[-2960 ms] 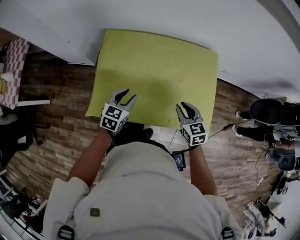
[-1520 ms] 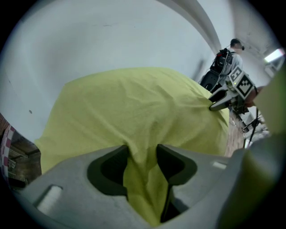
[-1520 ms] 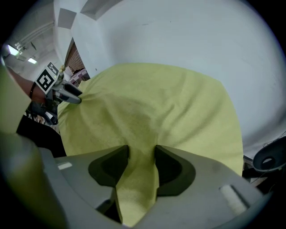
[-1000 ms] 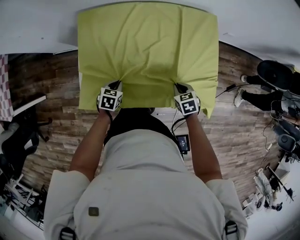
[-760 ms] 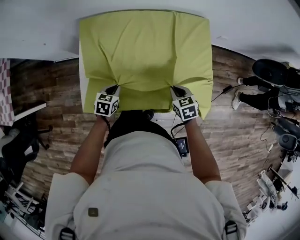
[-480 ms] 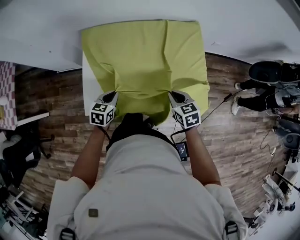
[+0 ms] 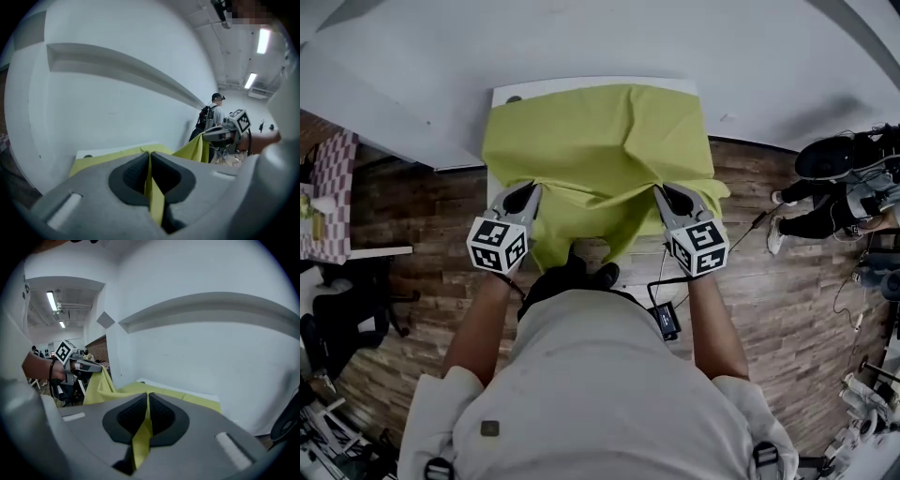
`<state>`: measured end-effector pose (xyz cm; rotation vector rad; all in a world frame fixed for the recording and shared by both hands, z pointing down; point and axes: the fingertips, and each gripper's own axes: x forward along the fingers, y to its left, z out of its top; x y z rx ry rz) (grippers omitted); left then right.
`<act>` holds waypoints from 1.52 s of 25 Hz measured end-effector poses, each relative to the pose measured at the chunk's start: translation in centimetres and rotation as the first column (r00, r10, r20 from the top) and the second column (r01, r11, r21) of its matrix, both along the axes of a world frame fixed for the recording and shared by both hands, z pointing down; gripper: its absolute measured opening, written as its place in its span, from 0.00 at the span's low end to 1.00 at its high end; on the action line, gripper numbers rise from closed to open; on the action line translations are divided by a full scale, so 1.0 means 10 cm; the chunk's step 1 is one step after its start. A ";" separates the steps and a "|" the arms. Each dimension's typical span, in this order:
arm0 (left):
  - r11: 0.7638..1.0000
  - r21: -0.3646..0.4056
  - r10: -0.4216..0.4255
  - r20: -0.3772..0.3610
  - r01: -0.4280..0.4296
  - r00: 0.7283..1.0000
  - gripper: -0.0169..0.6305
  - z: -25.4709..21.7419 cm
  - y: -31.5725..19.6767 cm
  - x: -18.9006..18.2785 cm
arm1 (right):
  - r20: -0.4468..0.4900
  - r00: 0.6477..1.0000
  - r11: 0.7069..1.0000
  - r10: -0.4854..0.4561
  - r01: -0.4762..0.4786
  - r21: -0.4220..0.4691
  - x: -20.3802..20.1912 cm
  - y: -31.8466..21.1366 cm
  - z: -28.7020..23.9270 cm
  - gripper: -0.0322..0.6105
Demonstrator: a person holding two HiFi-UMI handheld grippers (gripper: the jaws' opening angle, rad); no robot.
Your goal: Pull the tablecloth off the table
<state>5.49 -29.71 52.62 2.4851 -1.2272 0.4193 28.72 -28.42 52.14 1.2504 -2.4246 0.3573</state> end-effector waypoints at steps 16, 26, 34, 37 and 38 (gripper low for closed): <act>0.940 0.281 0.216 -0.049 -0.194 0.975 0.03 -1.30 0.27 -0.88 | -0.024 0.981 0.943 0.192 -0.177 0.281 -0.91 0.60 -1.30 0.07; 0.882 0.320 0.393 -0.092 -0.347 0.915 0.03 -1.60 0.59 -1.63 | -0.015 0.919 0.865 0.393 -0.364 0.345 -1.61 1.36 -1.64 0.07; 0.854 0.359 0.445 -0.130 -0.376 0.886 0.03 -1.82 0.99 -1.60 | -0.018 0.907 0.844 0.421 -0.385 0.374 -1.76 1.87 -1.86 0.07; 0.856 0.365 0.439 -0.136 -0.367 0.888 0.03 -1.86 1.16 -1.62 | -0.010 0.912 0.844 0.409 -0.375 0.383 -1.81 2.04 -1.91 0.07; 0.856 0.366 0.437 -0.136 -0.365 0.889 0.03 -1.87 1.23 -1.61 | -0.007 0.915 0.845 0.404 -0.371 0.385 -1.81 2.10 -1.92 0.07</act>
